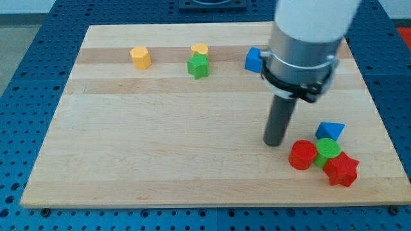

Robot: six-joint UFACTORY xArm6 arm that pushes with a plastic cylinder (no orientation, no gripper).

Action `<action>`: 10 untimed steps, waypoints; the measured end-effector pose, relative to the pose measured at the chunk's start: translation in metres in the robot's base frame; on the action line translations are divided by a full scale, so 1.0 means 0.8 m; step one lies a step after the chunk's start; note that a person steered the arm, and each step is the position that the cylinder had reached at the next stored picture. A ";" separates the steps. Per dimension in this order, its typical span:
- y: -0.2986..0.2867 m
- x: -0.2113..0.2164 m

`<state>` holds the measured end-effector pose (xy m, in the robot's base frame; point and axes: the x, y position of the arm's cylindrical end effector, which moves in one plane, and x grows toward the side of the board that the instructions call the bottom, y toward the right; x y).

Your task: Place the yellow hexagon towards the top left side of the red circle

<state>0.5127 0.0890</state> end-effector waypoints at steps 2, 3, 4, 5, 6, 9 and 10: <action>-0.113 -0.072; -0.175 -0.099; -0.234 -0.116; -0.296 -0.139; -0.354 -0.167; -0.381 -0.277; -0.351 -0.279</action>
<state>0.2894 -0.1921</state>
